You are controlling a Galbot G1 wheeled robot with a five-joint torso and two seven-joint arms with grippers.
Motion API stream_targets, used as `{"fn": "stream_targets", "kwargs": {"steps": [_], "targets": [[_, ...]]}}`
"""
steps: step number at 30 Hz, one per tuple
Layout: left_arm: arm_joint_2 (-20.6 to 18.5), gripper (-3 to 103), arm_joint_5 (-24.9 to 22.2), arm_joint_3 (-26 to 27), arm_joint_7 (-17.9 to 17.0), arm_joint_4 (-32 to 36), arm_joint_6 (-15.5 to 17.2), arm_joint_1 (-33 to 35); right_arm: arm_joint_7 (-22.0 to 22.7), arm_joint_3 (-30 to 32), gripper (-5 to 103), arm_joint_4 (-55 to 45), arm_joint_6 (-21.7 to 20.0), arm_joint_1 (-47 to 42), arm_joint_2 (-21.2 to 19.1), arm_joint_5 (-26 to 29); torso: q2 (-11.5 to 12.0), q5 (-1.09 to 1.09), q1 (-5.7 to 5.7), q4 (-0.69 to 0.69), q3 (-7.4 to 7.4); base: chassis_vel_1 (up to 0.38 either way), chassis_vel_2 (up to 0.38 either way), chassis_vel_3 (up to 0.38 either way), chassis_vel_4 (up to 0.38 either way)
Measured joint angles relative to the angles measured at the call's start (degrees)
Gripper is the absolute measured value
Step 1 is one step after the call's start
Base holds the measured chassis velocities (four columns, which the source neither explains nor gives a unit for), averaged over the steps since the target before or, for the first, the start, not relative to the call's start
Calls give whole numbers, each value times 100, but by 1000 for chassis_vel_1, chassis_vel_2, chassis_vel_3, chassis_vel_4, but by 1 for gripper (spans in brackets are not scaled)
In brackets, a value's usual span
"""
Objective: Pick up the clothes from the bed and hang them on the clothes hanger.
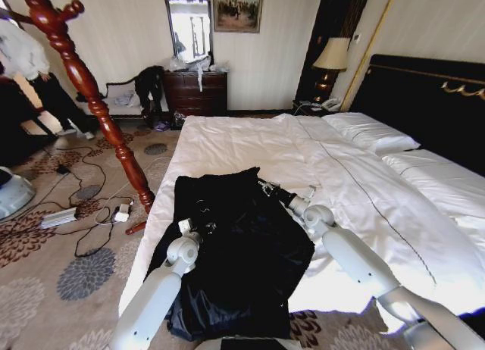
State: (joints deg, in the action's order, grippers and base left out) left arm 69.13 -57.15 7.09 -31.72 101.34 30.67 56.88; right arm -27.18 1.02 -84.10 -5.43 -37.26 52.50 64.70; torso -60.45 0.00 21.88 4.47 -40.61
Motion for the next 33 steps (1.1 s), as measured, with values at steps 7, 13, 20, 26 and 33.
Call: {"fn": "stream_targets", "kwargs": {"steps": [7,13,20,26,33], "targets": [[-131,36,-38,92,-4,226,54,30,-9,34,0,12,0,-11,-10,-12,0,-1,0,-2,0,0,0,0,0],[-135,62,-83,114,-3,331,131,-54,-17,53,0,13,0,-32,-24,-23,0,0,0,0,0,0,0,0,0],[43,84,40,132,38,-94,83,-207,-22,56,0,13,0,-44,-30,-37,0,0,0,-1,0,0,0,0,0],[248,94,131,74,81,-409,44,-253,-22,53,0,16,0,-49,-13,-63,0,0,0,-1,0,0,0,0,0],[271,74,83,71,81,-470,45,-259,-22,62,0,13,4,-59,-13,-76,0,0,0,-2,0,0,0,0,0]]}}
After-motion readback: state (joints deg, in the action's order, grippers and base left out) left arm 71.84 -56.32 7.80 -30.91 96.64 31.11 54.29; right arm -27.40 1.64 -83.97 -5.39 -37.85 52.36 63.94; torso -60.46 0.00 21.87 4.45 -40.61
